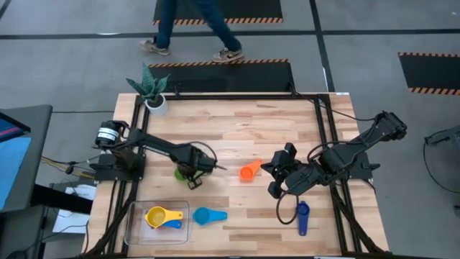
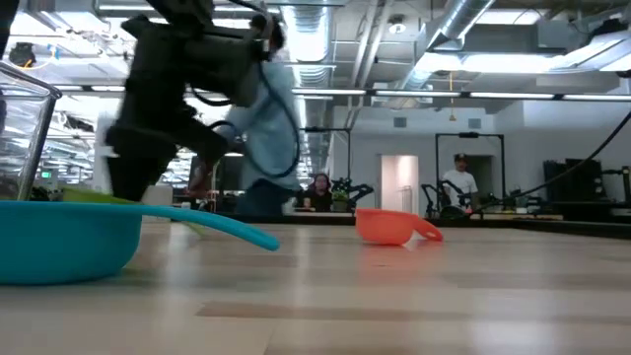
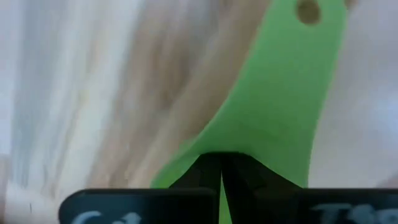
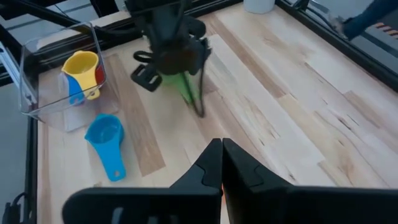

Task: Nest measuring cups in basket
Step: Stack the green measuring cup on top of the yellow measuring cup in the transparent bin

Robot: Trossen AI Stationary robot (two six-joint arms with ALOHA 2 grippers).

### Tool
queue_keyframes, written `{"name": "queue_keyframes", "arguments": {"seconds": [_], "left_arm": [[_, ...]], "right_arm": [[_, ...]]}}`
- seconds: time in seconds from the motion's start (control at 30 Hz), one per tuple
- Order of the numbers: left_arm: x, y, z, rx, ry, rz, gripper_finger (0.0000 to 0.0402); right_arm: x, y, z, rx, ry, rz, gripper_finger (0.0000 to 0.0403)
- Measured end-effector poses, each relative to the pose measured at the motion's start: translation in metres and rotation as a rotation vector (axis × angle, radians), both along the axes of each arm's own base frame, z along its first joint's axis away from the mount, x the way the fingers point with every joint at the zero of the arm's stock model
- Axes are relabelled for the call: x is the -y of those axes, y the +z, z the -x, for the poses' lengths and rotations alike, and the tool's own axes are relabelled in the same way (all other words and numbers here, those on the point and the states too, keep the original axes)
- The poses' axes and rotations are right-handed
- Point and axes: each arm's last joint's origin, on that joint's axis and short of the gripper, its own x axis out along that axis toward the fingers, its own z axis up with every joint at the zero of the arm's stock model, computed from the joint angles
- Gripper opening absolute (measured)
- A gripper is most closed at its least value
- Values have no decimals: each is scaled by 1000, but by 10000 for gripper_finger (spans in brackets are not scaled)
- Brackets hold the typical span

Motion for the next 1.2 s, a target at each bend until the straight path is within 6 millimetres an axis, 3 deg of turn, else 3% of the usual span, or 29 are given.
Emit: {"name": "queue_keyframes", "arguments": {"seconds": [0.27, 0.47, 0.63, 0.87, 1.2], "left_arm": [[-17, 21, -34, 240, 36, 8, 0], [3, 42, -43, 259, -41, 163, 0], [16, 55, -50, 321, -103, 58, 0], [11, 69, -62, 429, -58, -108, 0], [8, 70, -62, 435, 25, -116, 10]], "right_arm": [[2, 0, -1, -2, -9, 1, 23], [3, -1, -1, -6, -11, 3, 19], [8, -1, -3, -13, -29, 7, 25], [16, -1, -6, -13, -63, 7, 23], [17, -1, -6, -25, -51, 17, 26]]}}
